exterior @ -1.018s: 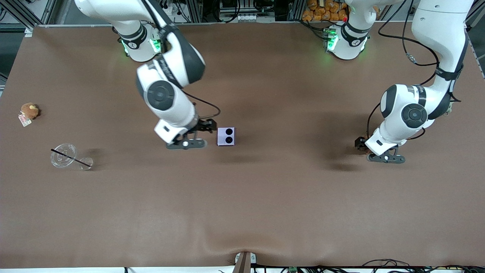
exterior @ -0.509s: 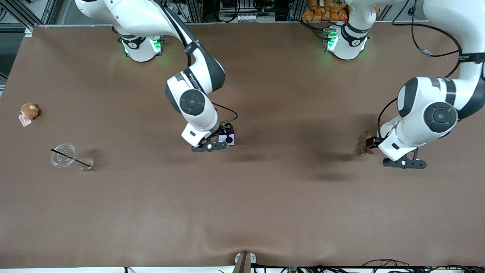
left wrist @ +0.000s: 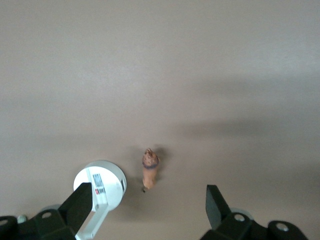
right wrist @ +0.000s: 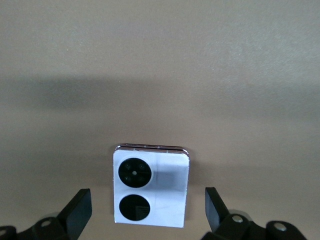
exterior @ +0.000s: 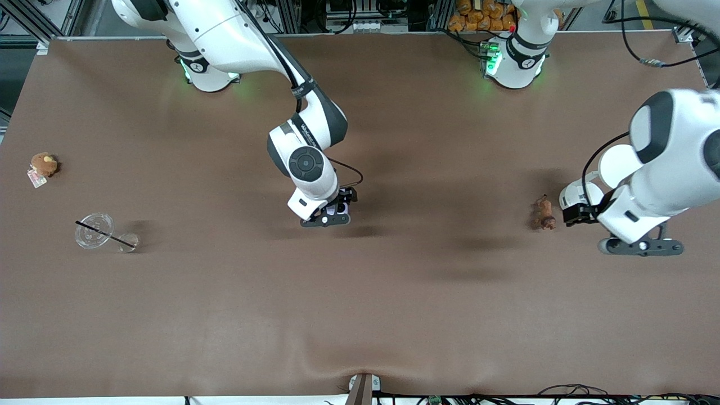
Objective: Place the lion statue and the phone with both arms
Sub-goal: 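Set the lion down by the cup while the right gripper grasps the phone, then lift the phone with the right gripper while the left gripper withdraws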
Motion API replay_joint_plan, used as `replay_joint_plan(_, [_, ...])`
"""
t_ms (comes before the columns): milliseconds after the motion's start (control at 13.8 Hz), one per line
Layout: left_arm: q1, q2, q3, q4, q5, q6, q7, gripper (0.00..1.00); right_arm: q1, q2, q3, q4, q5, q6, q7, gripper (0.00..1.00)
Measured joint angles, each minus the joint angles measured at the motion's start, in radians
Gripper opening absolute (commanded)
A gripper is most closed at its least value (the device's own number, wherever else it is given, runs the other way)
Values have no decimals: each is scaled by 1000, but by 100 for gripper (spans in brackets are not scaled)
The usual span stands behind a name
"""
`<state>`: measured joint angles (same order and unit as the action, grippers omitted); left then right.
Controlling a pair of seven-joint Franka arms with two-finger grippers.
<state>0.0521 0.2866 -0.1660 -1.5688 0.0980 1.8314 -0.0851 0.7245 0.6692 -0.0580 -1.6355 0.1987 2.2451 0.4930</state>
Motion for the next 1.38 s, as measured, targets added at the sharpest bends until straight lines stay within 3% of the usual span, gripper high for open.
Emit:
replay_joint_plan(218, [-1, -34, -11, 87, -31, -114, -1, 100, 3, 18, 1, -2, 9, 13, 11, 100])
replay_joint_plan(655, [-3, -145, -30, 157, -108, -300, -21, 100, 24, 67, 2, -14, 12, 71, 32, 100])
replay_joint_plan(1018, [0, -203, -28, 176, -116, -346, -39, 100, 24, 68, 1, -18, 12, 71, 45, 100])
replay_joint_plan(1091, [3, -220, -25, 175, -116, -365, -39, 100, 24, 68, 1, -23, 12, 71, 45, 79])
replay_joint_plan(1164, [9, -236, -22, 166, -116, -379, -39, 100, 24, 68, 1, -29, 12, 71, 45, 48])
replay_joint_plan(1236, [17, -258, -20, 139, -116, -375, -39, 100, 24, 68, 0, -33, 11, 72, 45, 25])
replay_joint_plan(1382, [33, -299, -18, 69, -116, -317, -19, 100, 24, 63, -3, -35, 11, 67, 47, 6])
